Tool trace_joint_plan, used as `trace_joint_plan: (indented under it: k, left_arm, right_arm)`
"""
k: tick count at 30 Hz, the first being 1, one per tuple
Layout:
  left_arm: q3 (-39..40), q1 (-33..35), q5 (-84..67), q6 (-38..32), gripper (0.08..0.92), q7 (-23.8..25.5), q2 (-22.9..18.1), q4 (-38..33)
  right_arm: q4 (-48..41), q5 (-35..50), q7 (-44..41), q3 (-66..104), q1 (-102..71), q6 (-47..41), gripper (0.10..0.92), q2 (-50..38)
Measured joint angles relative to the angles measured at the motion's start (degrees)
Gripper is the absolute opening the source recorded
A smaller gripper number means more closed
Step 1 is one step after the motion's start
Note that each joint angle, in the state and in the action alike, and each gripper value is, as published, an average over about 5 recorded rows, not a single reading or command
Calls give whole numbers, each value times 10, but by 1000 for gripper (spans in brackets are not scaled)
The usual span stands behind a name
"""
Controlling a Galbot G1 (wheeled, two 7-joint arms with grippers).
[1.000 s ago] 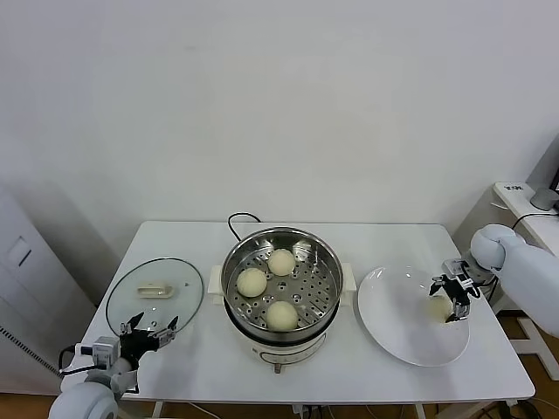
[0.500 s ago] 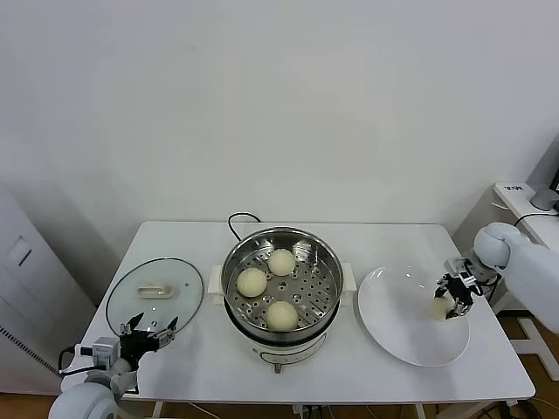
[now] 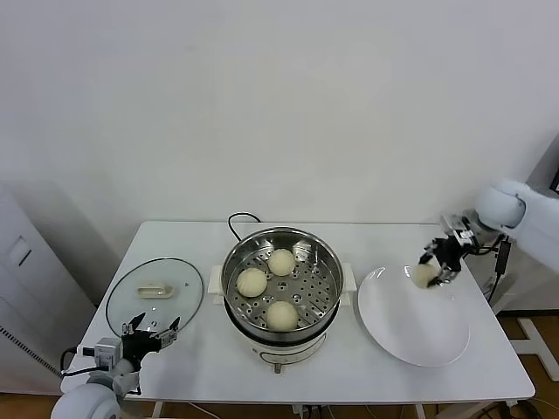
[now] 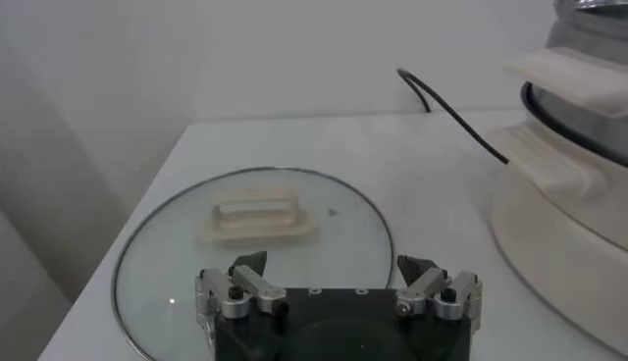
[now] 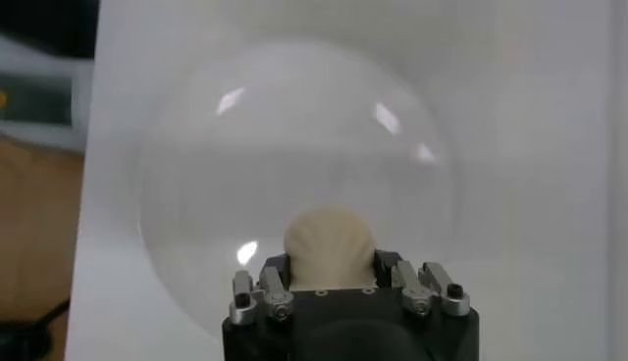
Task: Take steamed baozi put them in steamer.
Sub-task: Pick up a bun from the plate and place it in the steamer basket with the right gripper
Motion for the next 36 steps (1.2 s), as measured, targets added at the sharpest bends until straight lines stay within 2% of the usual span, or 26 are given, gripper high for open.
trace_joint_plan:
  k: [9, 18, 26, 36]
  left_arm:
    - [0, 2, 1, -2, 823, 0, 3, -1]
    - [2, 1, 1, -3, 823, 1, 3, 1]
    - [1, 1, 1, -4, 823, 1, 4, 1]
    - [-3, 4, 0, -7, 823, 1, 3, 2]
  right_arm:
    - [74, 142, 37, -108, 129, -83, 526, 55]
    - [108, 241, 86, -151, 178, -155, 526, 136]
    - [128, 297, 137, -166, 184, -206, 526, 195]
    - [134, 320, 192, -169, 156, -247, 526, 245]
